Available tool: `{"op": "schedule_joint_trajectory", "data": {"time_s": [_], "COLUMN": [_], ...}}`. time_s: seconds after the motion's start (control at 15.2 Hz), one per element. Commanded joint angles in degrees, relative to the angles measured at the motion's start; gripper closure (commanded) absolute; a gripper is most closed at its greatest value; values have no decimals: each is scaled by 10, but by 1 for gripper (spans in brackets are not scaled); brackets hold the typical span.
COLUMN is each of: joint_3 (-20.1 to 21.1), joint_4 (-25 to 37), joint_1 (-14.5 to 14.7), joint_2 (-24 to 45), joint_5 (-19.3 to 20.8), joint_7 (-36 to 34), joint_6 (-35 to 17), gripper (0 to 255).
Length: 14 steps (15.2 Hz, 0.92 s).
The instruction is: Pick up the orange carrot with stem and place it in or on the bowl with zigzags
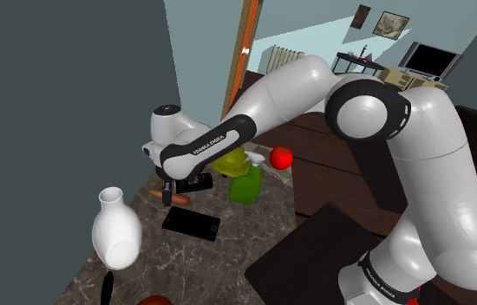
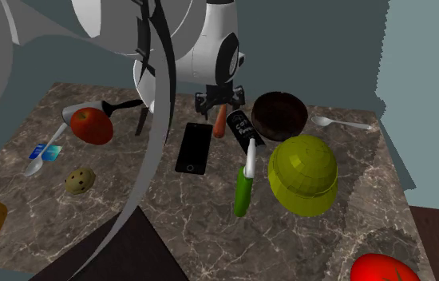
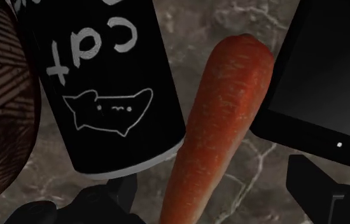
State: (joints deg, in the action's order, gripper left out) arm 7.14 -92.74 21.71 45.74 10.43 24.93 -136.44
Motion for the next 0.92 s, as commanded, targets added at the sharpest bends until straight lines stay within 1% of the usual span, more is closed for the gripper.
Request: {"op": "schedule_joint_trajectory", "data": {"time_s": [0.0,0.53,0.59,0.86], "joint_3": [-2,-2,-2,-2], "joint_4": [2,3,4,7], "joint_1": [0,0,0,-1], "joint_2": [12,15,16,17], "joint_5": [2,2,2,2], "joint_7": [0,0,0,2], "joint_6": [-9,-11,-11,-9], "gripper": [0,0,255,255]}}
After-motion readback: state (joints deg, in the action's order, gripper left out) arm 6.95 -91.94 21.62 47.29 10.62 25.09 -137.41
